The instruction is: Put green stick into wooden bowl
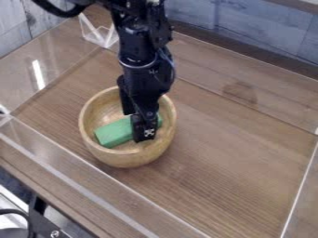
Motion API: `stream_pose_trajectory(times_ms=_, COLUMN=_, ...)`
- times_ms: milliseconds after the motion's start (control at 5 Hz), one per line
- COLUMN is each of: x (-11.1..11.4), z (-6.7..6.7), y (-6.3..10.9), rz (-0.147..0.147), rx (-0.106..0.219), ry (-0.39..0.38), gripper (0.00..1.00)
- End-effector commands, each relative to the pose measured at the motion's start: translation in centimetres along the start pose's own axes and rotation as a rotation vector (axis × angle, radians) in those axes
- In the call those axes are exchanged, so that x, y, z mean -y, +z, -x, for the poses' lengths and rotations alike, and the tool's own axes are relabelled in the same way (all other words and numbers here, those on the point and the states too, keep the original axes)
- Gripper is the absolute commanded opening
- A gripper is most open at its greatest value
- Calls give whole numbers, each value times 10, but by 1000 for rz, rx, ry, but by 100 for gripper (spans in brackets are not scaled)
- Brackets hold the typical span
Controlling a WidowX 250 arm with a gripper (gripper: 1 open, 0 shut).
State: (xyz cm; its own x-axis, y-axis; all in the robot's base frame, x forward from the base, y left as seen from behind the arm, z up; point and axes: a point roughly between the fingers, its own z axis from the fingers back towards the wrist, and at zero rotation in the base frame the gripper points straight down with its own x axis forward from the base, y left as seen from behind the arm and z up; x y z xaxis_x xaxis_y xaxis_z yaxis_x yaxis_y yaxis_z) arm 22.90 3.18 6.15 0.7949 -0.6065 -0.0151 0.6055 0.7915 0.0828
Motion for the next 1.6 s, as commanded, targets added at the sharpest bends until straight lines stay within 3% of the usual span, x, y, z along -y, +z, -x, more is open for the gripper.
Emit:
stream_pose_trajectory(times_ms=0, x=1, z=-10, y=16, rz=-11, rx=25, ry=7, gripper=100)
stream_pose_trajectory(times_ms=200, x=3, z=-13, y=22, rz=-10, rx=28, ry=18, gripper=100)
stream_pose_trajectory(times_ms=600, x=-14, z=-13, y=35, rz=-2, rx=46, ry=98, gripper=100)
stream_pose_trajectory(times_ms=1200, x=-4, z=-19, y=50, rz=0, rx=68, ry=180, gripper=100)
stream_pose_trajectory(times_ms=1400, x=-3, z=-19, y=53, rz=-1, rx=73, ry=157, gripper=100)
